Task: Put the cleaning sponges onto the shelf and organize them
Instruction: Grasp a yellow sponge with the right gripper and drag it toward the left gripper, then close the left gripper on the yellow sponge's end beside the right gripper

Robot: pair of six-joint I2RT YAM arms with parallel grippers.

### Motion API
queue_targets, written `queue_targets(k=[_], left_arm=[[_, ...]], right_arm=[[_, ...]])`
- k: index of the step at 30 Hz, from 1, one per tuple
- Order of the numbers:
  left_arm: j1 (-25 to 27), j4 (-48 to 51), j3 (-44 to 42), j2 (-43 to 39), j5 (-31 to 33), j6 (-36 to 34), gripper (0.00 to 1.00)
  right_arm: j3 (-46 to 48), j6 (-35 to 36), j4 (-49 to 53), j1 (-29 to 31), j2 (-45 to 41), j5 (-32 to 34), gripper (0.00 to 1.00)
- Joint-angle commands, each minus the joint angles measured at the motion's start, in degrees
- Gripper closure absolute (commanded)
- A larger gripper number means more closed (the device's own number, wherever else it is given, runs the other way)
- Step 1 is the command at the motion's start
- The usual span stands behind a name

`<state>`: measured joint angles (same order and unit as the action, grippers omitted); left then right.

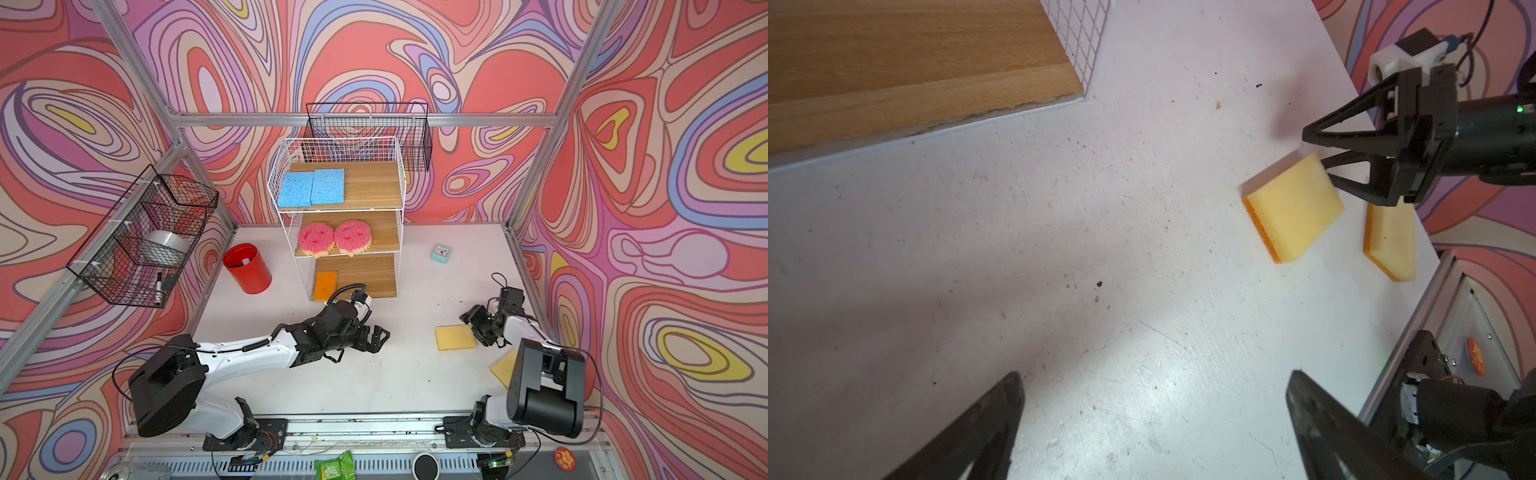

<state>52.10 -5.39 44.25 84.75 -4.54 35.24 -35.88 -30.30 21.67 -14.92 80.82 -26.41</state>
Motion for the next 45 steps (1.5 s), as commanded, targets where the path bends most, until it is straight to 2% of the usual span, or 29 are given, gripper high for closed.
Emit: queue_targets(k=[1,6,11,14,19,23,27,35,45], left_arm=[[-0.6,0.98,-0.56,-1.16,-0.33,1.17,0.0],[-2.13,-0.82,-2.58,-1.13,-2.55,3.53,0.01],[-2.13,-4.04,-3.25,0.72,-5.8,3.19,0.11],[-2.24,-3.58,-1.92,2.74,-7.93,2.7,0.21],[-2.19,-3.35,-0.83,5.57,-10.58,3.15,0.26],[-1.9,-3.53,0.12,7.55,-13.01,3.63,0.37],[-0.78,-1.33,2.1,9.28,-12.32,3.48,0.51],[0.27,-0.79,4.19,13.16,-11.83,5.2,0.64],[0.96,2.89,6.3,16.85,-9.74,6.4,0.62]], right_arm=[[-0.85,-1.12,1.88,4.53,0.66,0.56,0.33],[0.0,-5.14,0.37,13.45,-0.1,1.06,0.33],[1.42,-10.63,-4.0,22.16,-0.29,0.84,0.34],[0.66,-12.71,-6.05,26.45,0.29,0.88,0.35],[-1.45,-14.05,-7.44,31.78,1.95,0.86,0.36],[-2.74,-11.4,-4.62,32.14,1.98,1.79,0.37],[-3.62,-9.14,-1.95,32.21,1.55,2.94,0.37],[-3.41,-8.7,-4.0,32.14,3.32,1.15,0.37],[-3.72,-7.76,-4.62,32.14,2.95,0.31,0.37]])
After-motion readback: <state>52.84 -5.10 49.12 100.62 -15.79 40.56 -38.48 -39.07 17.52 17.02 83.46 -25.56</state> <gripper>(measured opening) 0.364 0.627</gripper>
